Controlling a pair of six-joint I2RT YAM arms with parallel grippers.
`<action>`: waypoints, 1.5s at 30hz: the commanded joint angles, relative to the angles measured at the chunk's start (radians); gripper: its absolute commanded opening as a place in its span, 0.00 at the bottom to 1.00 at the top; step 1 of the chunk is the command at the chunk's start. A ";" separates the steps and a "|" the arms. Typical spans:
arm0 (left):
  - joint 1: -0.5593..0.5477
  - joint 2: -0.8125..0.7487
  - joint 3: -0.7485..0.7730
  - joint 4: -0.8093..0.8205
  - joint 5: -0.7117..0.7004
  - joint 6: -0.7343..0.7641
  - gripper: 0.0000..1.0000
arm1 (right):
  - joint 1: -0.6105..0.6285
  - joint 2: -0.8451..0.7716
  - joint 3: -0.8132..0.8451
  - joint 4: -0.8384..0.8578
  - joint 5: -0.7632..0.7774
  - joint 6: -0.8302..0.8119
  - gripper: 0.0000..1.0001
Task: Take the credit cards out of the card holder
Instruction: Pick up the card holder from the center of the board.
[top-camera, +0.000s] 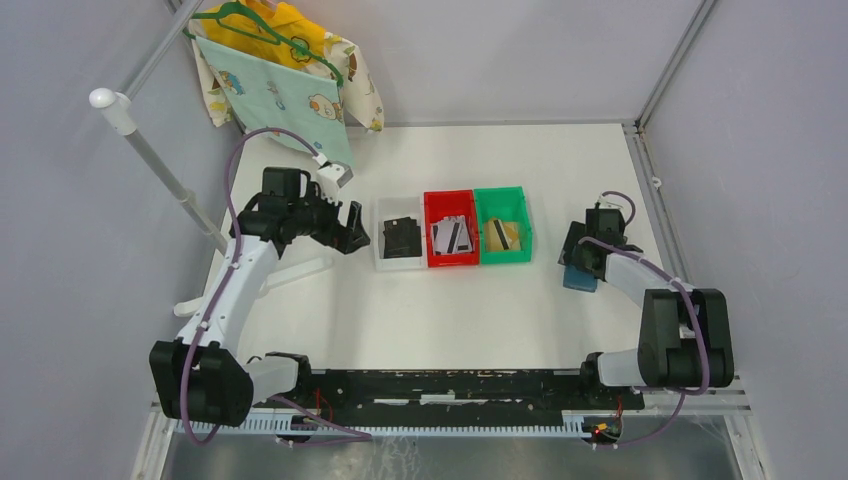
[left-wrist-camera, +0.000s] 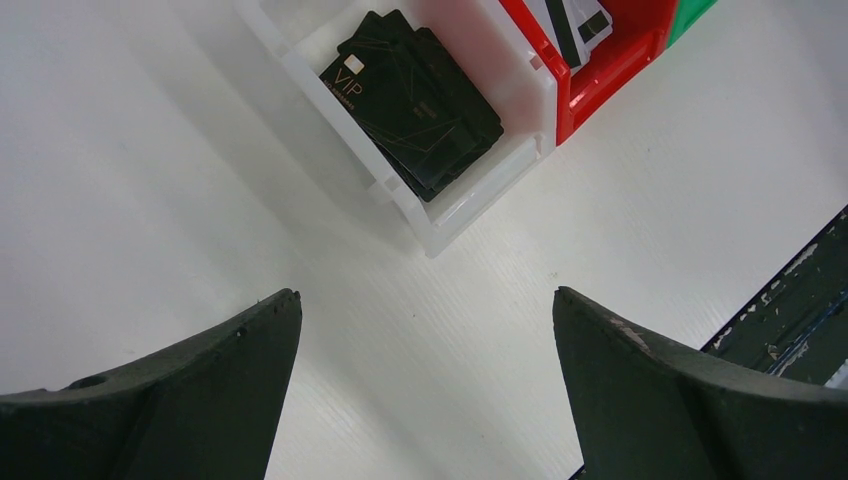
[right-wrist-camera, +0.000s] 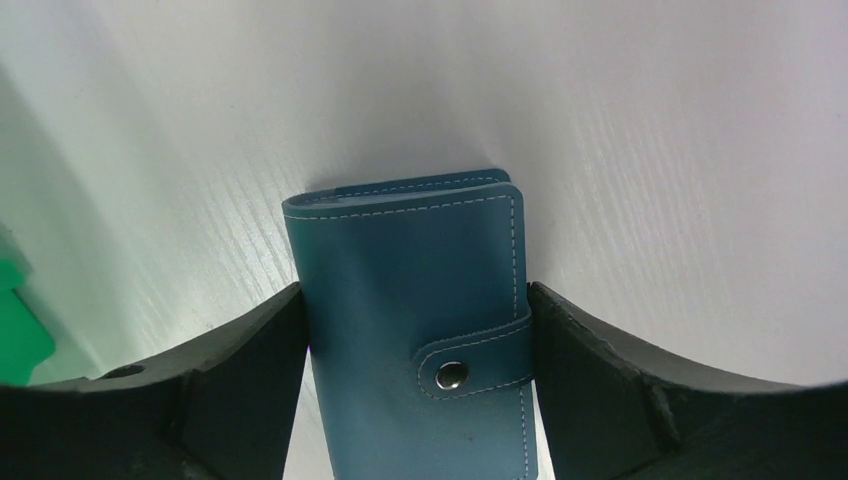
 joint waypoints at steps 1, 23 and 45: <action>-0.003 -0.021 0.061 -0.009 0.046 0.027 1.00 | 0.003 -0.071 0.005 -0.044 -0.059 0.037 0.73; -0.143 -0.075 0.164 0.087 0.215 -0.183 1.00 | 0.488 -0.319 0.383 0.041 -0.228 0.360 0.71; -0.233 -0.172 0.058 0.145 0.193 -0.474 1.00 | 1.014 0.059 0.690 0.269 0.026 0.540 0.71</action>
